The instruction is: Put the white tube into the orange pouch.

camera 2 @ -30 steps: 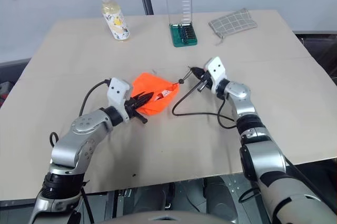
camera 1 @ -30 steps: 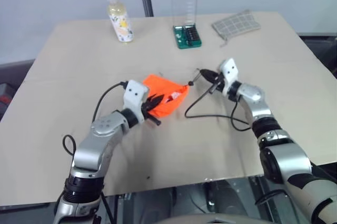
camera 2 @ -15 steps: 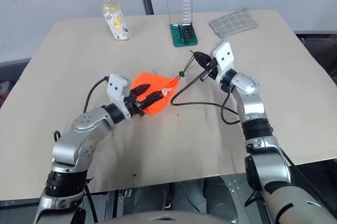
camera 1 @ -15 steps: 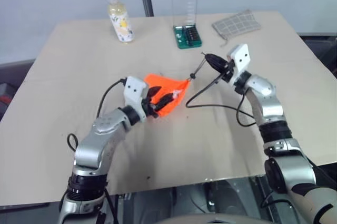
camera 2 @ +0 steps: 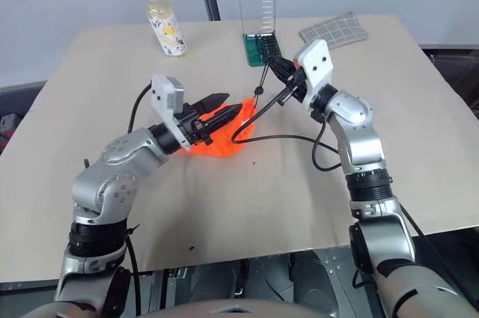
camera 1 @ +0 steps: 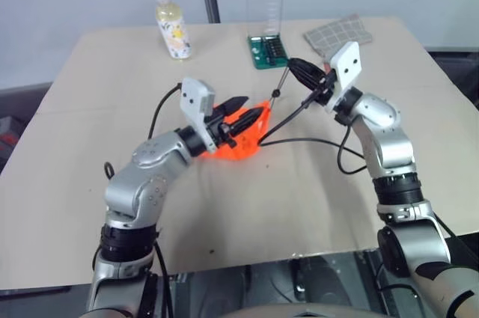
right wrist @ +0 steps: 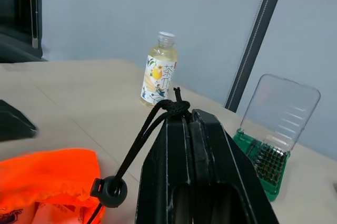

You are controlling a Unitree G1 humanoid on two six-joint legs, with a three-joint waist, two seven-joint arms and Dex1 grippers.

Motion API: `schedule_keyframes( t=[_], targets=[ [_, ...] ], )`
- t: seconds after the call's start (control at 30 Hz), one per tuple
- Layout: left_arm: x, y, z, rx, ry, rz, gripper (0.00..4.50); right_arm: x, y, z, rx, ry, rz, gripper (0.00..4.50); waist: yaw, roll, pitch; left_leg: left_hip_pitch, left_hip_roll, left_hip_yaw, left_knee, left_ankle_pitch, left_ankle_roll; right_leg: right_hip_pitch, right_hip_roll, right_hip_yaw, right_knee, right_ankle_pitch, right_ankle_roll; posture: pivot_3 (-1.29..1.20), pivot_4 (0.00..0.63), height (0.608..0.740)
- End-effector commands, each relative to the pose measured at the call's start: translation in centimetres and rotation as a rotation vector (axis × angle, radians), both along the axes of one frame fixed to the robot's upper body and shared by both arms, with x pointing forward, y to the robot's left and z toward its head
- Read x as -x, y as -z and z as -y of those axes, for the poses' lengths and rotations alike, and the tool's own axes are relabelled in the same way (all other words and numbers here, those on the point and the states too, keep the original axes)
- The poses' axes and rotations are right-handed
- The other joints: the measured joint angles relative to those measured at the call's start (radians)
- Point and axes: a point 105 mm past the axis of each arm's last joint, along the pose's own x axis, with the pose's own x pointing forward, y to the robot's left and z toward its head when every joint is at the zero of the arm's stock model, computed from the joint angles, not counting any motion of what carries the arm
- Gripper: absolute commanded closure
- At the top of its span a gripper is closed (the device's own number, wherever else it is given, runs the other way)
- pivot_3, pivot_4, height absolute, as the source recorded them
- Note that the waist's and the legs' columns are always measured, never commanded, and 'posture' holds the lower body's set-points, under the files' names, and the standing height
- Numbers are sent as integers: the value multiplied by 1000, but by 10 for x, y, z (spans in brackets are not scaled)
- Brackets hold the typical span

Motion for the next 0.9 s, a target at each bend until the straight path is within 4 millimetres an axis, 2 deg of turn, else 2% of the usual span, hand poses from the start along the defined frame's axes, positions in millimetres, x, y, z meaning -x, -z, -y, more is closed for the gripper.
schedule_keyframes(
  t=[0.03,0.3,0.43,0.63,0.67,0.7,0.8,0.83,0.9],
  targets=[
    [-5,-12,7,-35,4,121,2052,13,-22,-4,-15,-28,76,4500,0,0,0,0,0,0,0,0,0,0,0,0,0,0,0,0,150,740],
    [-25,-22,27,6,52,176,2052,23,-25,-15,8,-76,78,4500,4,0,0,-1,0,0,0,0,0,0,0,0,0,0,0,0,150,740],
    [-27,-27,33,16,84,188,2052,23,-26,-15,9,-77,79,4500,2,0,0,-1,0,0,0,0,0,0,0,0,0,0,0,0,150,740],
    [-26,-23,36,23,109,174,2052,24,-28,-15,9,-76,84,4500,1,0,0,-1,0,0,0,0,1,0,0,0,0,0,0,0,150,740],
    [-26,-22,36,25,108,169,2561,24,-29,-15,9,-77,84,4500,1,0,0,-1,0,0,0,0,1,0,0,0,0,0,0,0,150,740],
    [-26,-21,37,24,107,167,2812,24,-29,-16,9,-78,86,4500,1,0,0,-1,0,0,0,0,1,0,0,0,0,0,0,0,150,740],
    [-26,-21,38,20,109,165,4349,25,-31,-17,8,-84,92,4500,1,0,0,-1,0,0,0,0,1,0,0,0,0,0,0,0,150,740],
    [-27,-20,39,10,107,167,4485,25,-32,-17,8,-85,93,4500,1,0,0,-1,0,0,0,0,1,0,0,0,0,0,0,0,150,740],
    [-28,-18,38,-2,100,163,4485,25,-34,-17,6,-87,98,4500,1,0,0,-1,0,0,0,0,1,0,0,0,0,0,0,0,150,740]
  ],
)
